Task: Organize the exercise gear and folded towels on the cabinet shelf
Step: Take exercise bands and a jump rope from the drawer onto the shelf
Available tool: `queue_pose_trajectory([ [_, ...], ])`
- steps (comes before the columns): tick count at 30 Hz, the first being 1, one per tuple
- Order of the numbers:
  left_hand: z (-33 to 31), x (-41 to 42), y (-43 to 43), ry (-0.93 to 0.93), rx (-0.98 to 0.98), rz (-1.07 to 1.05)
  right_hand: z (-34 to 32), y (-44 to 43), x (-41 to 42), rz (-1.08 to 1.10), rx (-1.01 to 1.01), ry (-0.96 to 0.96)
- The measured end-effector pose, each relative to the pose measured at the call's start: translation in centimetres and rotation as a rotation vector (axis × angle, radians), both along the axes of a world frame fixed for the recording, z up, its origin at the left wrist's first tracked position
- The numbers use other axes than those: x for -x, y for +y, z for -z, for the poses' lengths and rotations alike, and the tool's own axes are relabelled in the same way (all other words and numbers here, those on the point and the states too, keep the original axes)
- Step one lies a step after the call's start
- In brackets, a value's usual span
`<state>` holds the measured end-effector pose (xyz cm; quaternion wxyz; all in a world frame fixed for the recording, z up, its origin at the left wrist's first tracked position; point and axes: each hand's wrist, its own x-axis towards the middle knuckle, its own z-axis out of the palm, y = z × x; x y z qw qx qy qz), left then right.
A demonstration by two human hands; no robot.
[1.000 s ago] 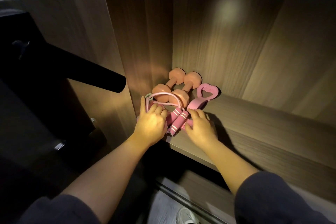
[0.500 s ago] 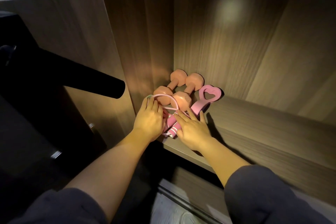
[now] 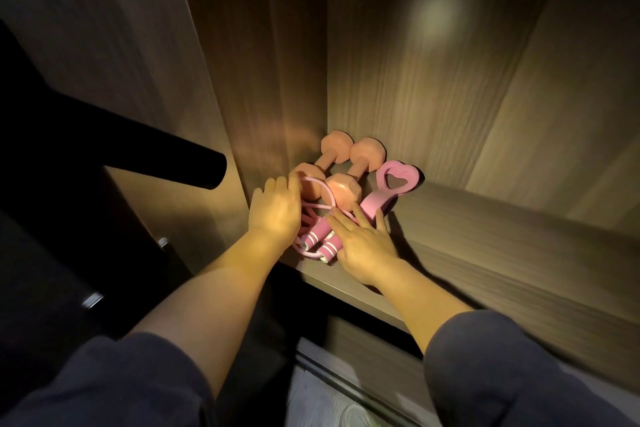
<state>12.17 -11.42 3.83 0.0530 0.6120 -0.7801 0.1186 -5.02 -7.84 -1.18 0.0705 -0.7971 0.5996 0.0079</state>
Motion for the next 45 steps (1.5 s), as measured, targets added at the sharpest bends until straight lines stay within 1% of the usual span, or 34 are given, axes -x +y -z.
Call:
queue_pose_trajectory([
  [4,-1.0,0.5,-1.7,-0.057,-0.145,-0.108,0.1,-0.2,0.3,-0.019,-0.003,-0.017],
  [8,-0.6,0.9,-2.1,-0.132,-0.222,-0.124,0.1,-0.1,0.4,-0.017,-0.013,-0.033],
  [10,0.1,1.1,-1.9,-0.166,-0.225,-0.134,0.2,0.0,0.4,-0.015,-0.014,-0.040],
  [15,1.0,1.0,-1.7,-0.138,-0.200,-0.111,0.3,0.0,0.4,-0.012,-0.004,-0.071],
  [21,0.5,1.1,-1.8,-0.211,-0.181,-0.072,0.7,0.0,0.5,-0.010,-0.001,-0.070],
  [23,0.8,1.2,-1.8,-0.167,-0.242,-0.064,0.8,0.0,0.5,-0.011,0.000,-0.071],
  [25,0.8,1.2,-1.7,-0.062,-0.342,-0.076,0.8,0.0,0.4,-0.011,-0.003,-0.078],
  [27,0.7,1.2,-1.7,-0.024,-0.360,-0.089,0.8,0.0,0.5,-0.007,-0.001,-0.085],
  [28,0.5,1.3,-1.8,-0.073,-0.336,-0.093,0.8,0.1,0.5,-0.005,0.000,-0.084],
  [32,0.5,1.9,-1.4,-0.440,-0.212,-0.152,0.9,0.1,0.4,-0.016,0.013,-0.069],
  [35,1.0,2.4,-0.9,-0.569,-0.233,-0.227,1.0,0.1,0.1,-0.014,0.036,-0.056],
  [41,2.0,3.2,-0.9,-0.673,-0.247,-0.253,0.8,0.3,-0.2,-0.015,0.059,-0.027],
  [45,2.1,2.5,-1.0,-0.623,-0.160,-0.287,0.7,0.2,-0.2,-0.032,0.079,-0.037],
])
